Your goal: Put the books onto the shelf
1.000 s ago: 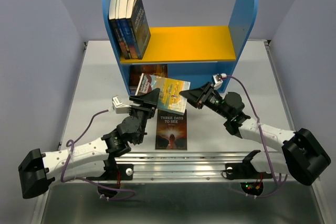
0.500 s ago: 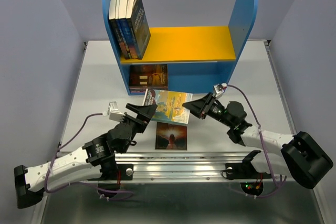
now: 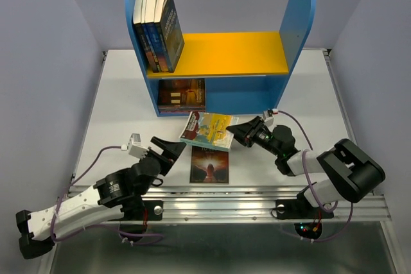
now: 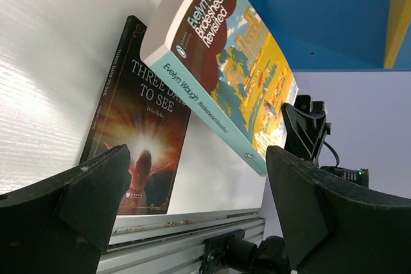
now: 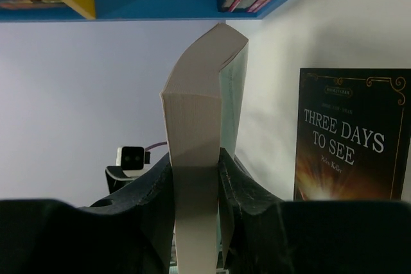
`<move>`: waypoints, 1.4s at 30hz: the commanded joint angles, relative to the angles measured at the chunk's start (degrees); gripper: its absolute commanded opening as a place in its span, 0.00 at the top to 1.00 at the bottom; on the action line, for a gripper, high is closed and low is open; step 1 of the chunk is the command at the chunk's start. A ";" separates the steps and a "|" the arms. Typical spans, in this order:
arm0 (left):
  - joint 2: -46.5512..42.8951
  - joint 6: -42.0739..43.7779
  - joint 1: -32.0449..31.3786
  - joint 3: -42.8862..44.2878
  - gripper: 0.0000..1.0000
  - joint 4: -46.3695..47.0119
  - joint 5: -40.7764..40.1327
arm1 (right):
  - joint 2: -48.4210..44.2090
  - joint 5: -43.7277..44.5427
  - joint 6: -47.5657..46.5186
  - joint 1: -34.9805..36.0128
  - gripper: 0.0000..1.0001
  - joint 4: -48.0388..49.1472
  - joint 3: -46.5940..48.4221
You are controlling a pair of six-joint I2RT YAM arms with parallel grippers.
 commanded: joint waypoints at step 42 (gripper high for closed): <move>-6.62 -1.29 -0.11 7.06 0.01 -15.06 -14.11 | 27.00 -5.18 3.62 -6.04 0.99 35.93 30.87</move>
